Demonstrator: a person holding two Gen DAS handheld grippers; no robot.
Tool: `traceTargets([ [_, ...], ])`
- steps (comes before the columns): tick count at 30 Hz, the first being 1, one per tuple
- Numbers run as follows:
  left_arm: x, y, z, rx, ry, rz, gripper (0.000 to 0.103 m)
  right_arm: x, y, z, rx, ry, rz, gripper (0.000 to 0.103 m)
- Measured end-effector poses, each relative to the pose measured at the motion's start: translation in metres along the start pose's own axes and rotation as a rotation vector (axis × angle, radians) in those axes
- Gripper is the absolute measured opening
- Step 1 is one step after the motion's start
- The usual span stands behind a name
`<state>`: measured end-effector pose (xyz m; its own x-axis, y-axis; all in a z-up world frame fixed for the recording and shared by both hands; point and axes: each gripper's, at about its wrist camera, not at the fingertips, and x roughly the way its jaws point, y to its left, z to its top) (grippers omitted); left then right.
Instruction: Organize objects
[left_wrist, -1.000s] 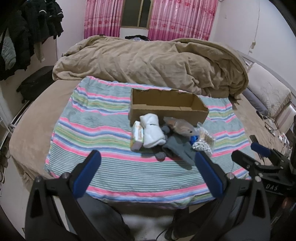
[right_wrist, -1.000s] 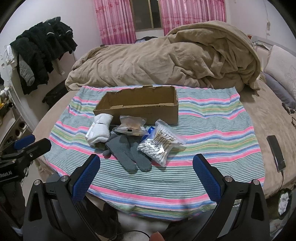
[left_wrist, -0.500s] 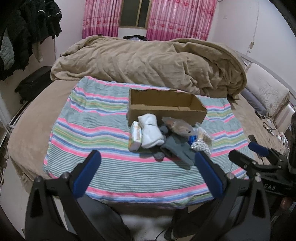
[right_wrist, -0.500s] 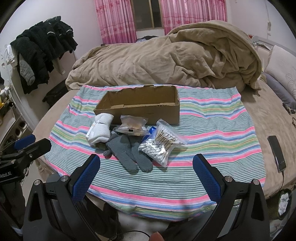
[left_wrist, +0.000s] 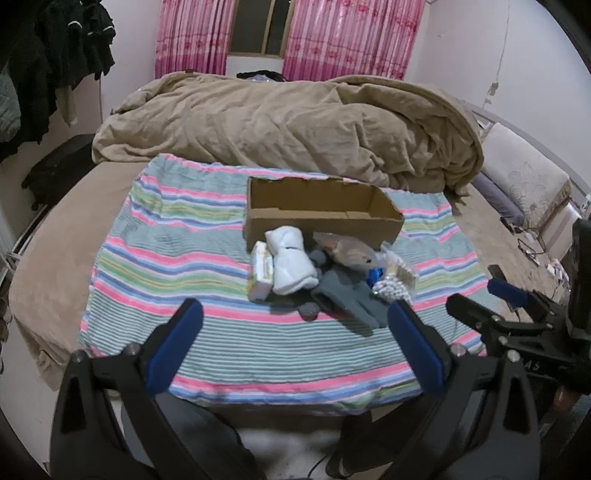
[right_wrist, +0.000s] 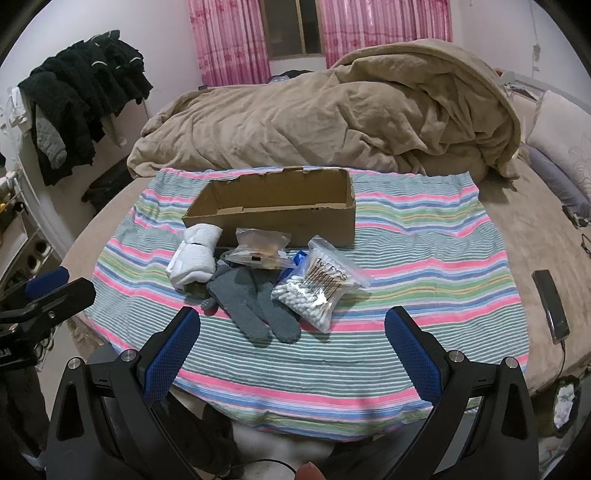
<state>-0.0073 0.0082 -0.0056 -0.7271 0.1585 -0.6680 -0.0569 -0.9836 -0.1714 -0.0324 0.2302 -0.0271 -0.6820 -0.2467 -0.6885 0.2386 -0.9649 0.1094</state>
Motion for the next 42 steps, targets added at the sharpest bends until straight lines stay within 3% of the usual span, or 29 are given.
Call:
traceTargets([
  [12, 0.008, 0.006, 0.000, -0.016, 0.019, 0.058, 0.101, 0.001, 0.000, 0.000, 0.000, 0.000, 0.000, 0.102],
  [42, 0.054, 0.004, 0.016, -0.002, 0.051, 0.030, 0.100, 0.040, -0.018, 0.015, 0.014, 0.039, -0.006, 0.102],
])
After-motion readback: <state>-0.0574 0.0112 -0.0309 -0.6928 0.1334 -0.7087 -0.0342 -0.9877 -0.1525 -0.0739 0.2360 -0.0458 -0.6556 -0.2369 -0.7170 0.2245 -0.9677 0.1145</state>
